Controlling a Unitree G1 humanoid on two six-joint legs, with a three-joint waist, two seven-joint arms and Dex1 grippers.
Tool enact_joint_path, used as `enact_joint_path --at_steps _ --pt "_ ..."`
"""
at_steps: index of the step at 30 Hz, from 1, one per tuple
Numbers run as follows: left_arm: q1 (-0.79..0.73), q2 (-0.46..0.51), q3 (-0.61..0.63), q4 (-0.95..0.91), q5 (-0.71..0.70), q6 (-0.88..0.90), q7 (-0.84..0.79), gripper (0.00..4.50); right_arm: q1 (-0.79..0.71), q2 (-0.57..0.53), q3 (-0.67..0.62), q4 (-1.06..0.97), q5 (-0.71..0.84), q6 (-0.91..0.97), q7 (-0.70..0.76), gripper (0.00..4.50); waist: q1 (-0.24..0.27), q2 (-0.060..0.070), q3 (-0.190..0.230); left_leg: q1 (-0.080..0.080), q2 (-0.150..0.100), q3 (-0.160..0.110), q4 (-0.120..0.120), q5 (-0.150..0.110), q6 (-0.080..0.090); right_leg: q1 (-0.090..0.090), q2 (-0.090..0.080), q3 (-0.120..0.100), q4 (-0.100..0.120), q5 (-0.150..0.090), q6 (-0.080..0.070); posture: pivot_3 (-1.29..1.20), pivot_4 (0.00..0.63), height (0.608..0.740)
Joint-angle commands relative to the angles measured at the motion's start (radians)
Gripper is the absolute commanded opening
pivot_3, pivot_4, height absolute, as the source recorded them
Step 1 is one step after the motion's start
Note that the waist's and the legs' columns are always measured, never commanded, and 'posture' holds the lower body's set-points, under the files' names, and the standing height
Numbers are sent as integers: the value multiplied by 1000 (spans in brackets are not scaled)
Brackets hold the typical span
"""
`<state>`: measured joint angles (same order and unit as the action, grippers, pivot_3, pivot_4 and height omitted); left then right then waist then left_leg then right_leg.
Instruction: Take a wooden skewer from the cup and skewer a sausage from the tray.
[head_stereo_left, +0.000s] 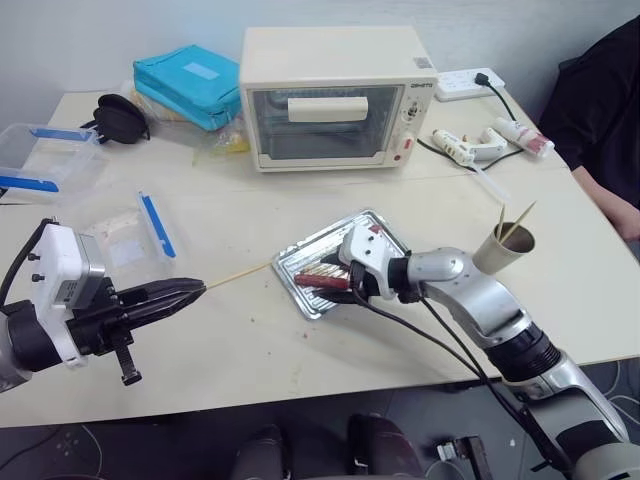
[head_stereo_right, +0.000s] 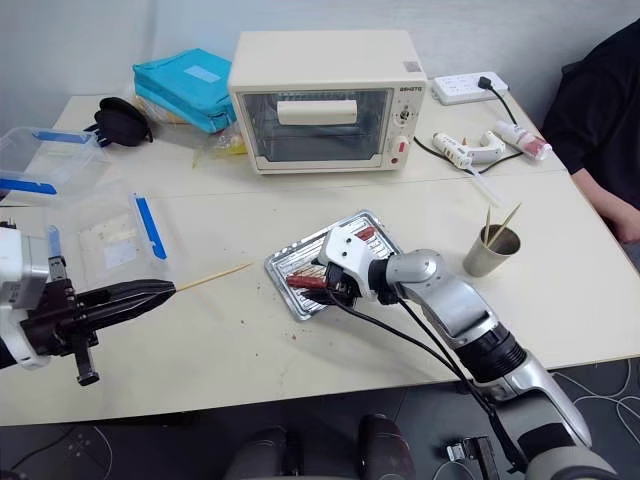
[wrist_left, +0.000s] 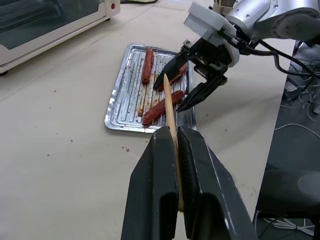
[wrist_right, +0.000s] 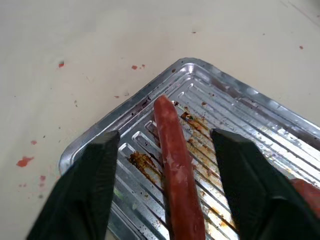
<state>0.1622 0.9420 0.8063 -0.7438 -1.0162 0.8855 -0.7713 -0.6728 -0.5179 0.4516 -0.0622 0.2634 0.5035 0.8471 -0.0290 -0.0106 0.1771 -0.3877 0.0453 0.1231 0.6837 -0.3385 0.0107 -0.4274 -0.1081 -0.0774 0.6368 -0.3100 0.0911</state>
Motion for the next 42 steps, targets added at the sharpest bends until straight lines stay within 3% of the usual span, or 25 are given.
enact_joint_path --at_steps 1,15,18,30,33,35,42 --pt "-3 14 16 -31 -18 -22 16 0 -11 21 -6 2 -31 -19 26 2607 0 0 0 0 0 0 0 0 0 0 0 0 0 0 0 0 150 740" --pt "-23 27 -27 -34 -31 -39 36 0 -50 121 3 216 -166 -97 57 2607 -2 0 0 1 0 0 0 0 0 0 1 0 1 0 0 0 150 740" --pt "-22 27 -25 -33 -32 -41 39 0 -48 125 -2 212 -170 -98 65 1765 -2 0 0 1 0 0 0 0 0 0 0 0 1 0 0 0 150 740" --pt "-45 32 -58 -15 -22 -52 48 0 -50 129 -34 191 -169 -81 73 1765 -2 0 0 1 0 0 0 0 0 0 0 0 1 0 0 0 150 740" --pt "-59 37 -72 -5 -18 -57 49 0 -49 132 -40 189 -167 -77 72 1181 -2 0 0 1 0 0 0 0 0 0 1 0 1 0 0 0 150 740" --pt "-63 39 -77 -2 -16 -60 48 0 -46 134 -42 186 -169 -74 70 560 -2 0 0 1 0 1 0 0 0 0 1 0 1 0 0 0 150 740" --pt "-73 38 -99 25 -1 -75 31 0 -41 124 -78 76 -117 18 98 560 -2 0 0 1 0 1 0 0 0 0 1 0 1 0 0 0 150 740"
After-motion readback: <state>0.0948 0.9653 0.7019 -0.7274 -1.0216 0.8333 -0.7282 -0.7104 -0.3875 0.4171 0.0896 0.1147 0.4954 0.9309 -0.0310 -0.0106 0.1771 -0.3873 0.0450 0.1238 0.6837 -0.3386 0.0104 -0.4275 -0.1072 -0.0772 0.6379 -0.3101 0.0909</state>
